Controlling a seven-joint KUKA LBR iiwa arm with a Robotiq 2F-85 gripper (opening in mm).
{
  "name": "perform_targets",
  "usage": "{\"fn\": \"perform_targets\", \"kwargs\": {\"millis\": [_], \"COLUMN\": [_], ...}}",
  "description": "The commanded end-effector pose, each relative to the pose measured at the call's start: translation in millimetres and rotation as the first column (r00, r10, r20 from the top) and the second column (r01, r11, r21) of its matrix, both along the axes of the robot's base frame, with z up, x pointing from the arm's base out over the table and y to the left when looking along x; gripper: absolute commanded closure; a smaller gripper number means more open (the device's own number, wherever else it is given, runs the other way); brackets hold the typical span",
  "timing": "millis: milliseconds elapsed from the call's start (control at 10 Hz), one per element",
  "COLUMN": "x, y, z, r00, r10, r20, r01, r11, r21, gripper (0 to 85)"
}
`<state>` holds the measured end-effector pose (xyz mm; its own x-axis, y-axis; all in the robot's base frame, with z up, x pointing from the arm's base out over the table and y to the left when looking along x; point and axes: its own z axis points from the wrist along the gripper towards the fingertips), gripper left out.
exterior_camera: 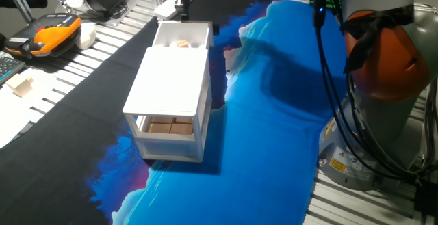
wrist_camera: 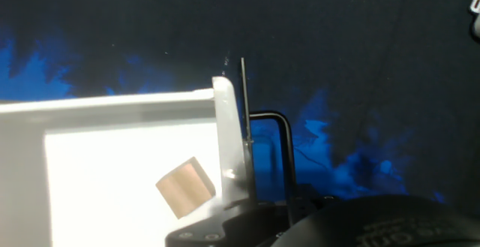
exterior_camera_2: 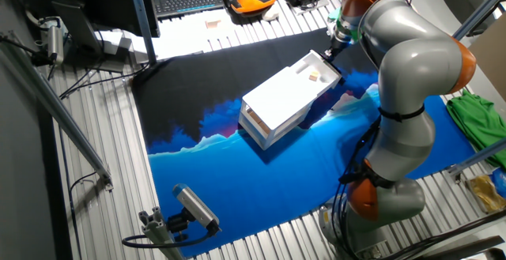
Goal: Grasp the handle and close the drawer
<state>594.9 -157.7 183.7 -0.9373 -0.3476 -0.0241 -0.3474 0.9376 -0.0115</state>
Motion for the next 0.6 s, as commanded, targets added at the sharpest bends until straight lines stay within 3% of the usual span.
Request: {"fn": "perform_targets", "kwargs": {"millis": [0, 100, 500], "x": [0.1, 0.2, 0.2], "y": [0.2, 0.3, 1.0], "z": [0.1, -0.2, -0.5], "r00": [1.0, 1.0, 1.0], "r10": [0.005, 0.005, -0.012], "r20": [0.0, 0.0, 0.005], "r01": [-0.005, -0.005, 0.012], "r11": [1.0, 1.0, 1.0], "r21": [0.005, 0.013, 0.022], "gripper": [85.0, 68.0, 68.0]}}
